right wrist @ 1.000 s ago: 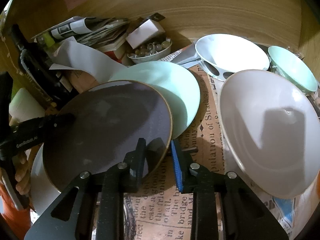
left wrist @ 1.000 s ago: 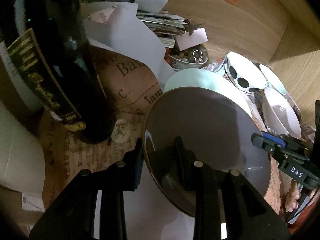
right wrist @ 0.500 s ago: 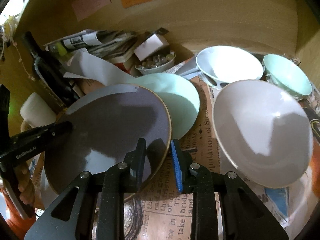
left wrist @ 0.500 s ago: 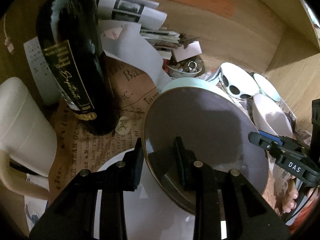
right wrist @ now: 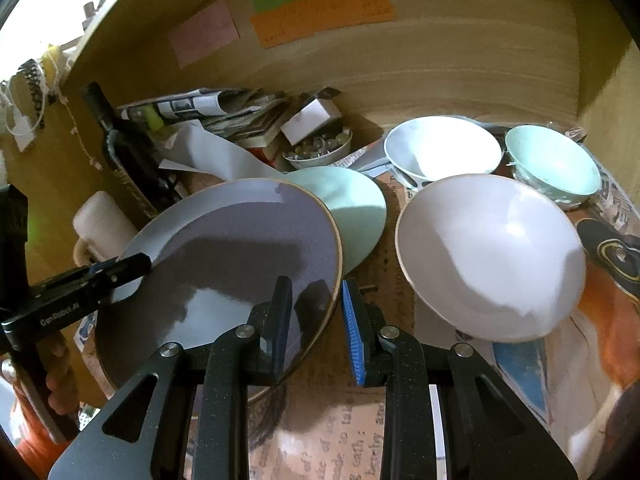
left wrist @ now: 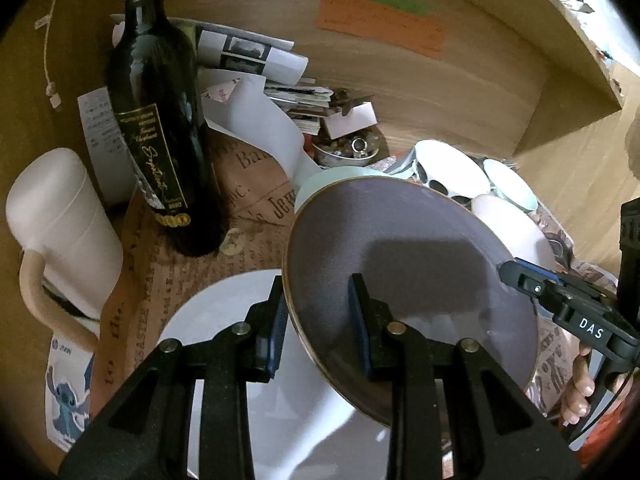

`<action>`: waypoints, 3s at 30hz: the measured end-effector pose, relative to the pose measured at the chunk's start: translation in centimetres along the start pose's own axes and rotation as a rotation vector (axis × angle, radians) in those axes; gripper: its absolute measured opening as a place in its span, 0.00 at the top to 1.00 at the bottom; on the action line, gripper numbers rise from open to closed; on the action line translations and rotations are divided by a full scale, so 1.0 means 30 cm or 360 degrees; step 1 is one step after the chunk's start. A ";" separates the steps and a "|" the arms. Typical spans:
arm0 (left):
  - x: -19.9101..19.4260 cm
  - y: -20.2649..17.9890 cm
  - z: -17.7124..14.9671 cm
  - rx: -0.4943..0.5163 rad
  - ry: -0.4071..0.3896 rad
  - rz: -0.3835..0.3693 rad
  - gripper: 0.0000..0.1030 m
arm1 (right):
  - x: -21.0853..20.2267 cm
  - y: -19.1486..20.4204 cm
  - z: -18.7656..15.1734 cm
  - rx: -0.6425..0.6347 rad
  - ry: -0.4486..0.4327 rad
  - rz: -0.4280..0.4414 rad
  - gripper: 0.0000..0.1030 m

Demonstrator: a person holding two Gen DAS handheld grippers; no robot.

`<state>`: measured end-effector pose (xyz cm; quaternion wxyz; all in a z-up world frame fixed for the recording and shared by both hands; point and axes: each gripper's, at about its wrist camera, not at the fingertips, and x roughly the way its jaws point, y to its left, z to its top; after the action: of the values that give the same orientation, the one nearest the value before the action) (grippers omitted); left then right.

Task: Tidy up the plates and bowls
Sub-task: 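Lift the dark brown plate and carry it toward the pink bowl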

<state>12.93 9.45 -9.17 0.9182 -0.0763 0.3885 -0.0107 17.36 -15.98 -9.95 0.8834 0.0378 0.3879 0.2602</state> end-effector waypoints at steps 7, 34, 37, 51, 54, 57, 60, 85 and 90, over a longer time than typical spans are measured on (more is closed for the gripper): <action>-0.054 -0.060 -0.043 0.0008 -0.0013 -0.0006 0.71 | -0.067 -0.021 -0.034 0.0007 -0.0036 0.0020 0.77; -0.119 -0.269 -0.230 0.0005 0.0032 -0.0013 0.71 | -0.202 -0.150 -0.173 0.0019 -0.0005 0.0030 0.77; -0.105 -0.288 -0.250 0.0001 0.0056 -0.0026 0.71 | -0.202 -0.171 -0.186 0.0036 0.0013 0.0021 0.77; -0.027 -0.348 -0.299 0.0003 0.0141 -0.0027 0.71 | -0.172 -0.246 -0.240 0.0074 0.0113 -0.0001 0.77; -0.006 -0.357 -0.305 0.0004 0.0169 -0.0025 0.71 | -0.157 -0.261 -0.247 0.0087 0.0136 -0.0008 0.78; 0.014 -0.361 -0.309 0.0010 0.0195 -0.0020 0.71 | -0.144 -0.274 -0.250 0.0097 0.0157 -0.0013 0.77; 0.037 -0.364 -0.309 0.0014 0.0224 -0.0019 0.71 | -0.134 -0.281 -0.255 0.0106 0.0169 -0.0020 0.77; 0.110 -0.362 -0.285 0.0033 0.0246 -0.0026 0.71 | -0.087 -0.306 -0.219 0.0164 0.0173 -0.0035 0.77; 0.115 -0.356 -0.285 0.0036 0.0252 -0.0043 0.71 | -0.083 -0.301 -0.217 0.0112 0.0182 -0.0042 0.75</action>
<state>9.66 -2.52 -15.90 0.8852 -0.0700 0.4587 -0.0334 15.27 -25.86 -15.25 0.8613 0.0488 0.4470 0.2366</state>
